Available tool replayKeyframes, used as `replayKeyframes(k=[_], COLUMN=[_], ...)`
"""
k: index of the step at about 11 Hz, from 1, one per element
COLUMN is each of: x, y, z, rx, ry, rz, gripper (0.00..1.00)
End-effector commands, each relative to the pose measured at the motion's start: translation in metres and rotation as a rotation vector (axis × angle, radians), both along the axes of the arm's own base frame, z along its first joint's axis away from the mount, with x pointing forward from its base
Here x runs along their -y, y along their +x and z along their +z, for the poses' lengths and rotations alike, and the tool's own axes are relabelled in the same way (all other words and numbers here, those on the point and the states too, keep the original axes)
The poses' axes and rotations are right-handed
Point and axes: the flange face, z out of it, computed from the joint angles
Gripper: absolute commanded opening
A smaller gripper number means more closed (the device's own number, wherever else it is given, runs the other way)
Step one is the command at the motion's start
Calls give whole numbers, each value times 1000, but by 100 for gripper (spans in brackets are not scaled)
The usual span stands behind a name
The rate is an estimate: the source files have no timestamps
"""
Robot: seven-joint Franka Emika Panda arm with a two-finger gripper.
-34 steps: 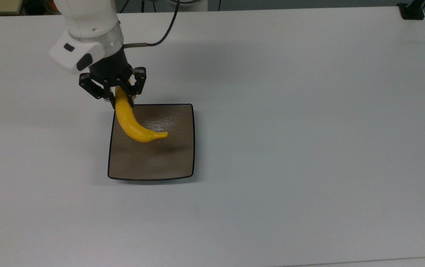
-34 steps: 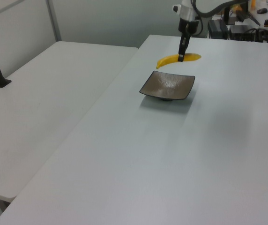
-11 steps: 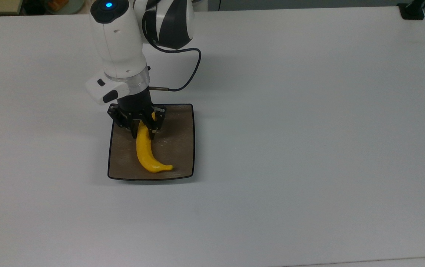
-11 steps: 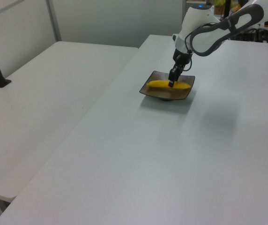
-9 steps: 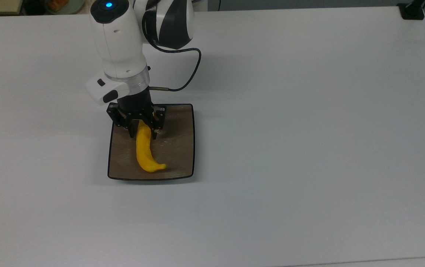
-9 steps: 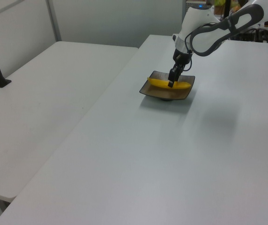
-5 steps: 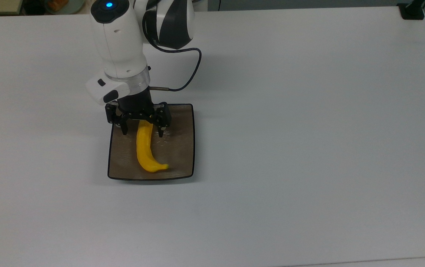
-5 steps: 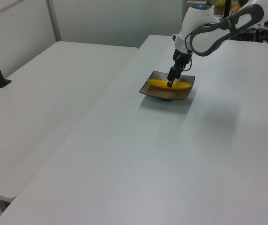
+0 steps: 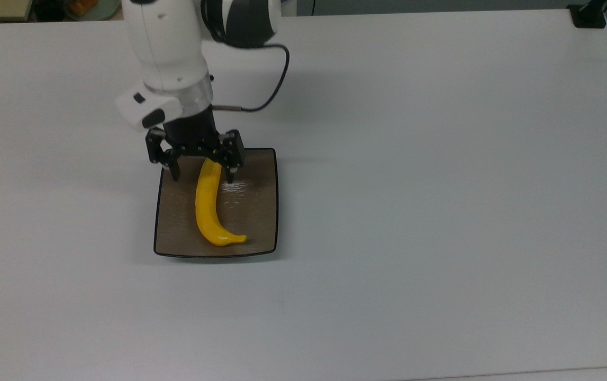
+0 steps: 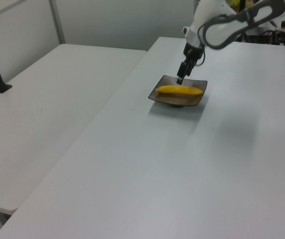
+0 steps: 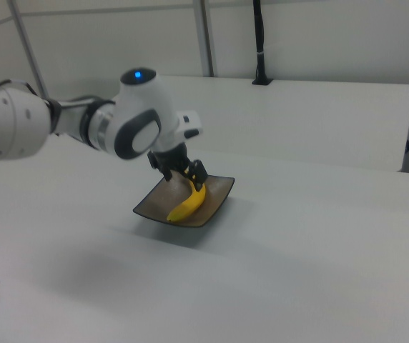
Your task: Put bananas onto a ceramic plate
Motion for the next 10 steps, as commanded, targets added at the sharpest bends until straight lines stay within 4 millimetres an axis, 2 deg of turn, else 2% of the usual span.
replayKeyframes(k=[1, 2, 3, 4, 5, 7, 9, 10], x=[12, 14, 11, -1, -5, -23, -33, -36], y=[-44, -65, -80, -97, -113, -130, -128, -128], z=[108, 144, 163, 179, 188, 192, 182, 183], rx=[-85, -113, -137, -176, -235, -317, -348, -342], ry=[22, 10, 8, 14, 26, 49, 45, 39], rz=[-6, 8, 14, 36, 16, -91, -78, -68], gripper=[100, 100, 100, 100, 100, 100, 100, 100])
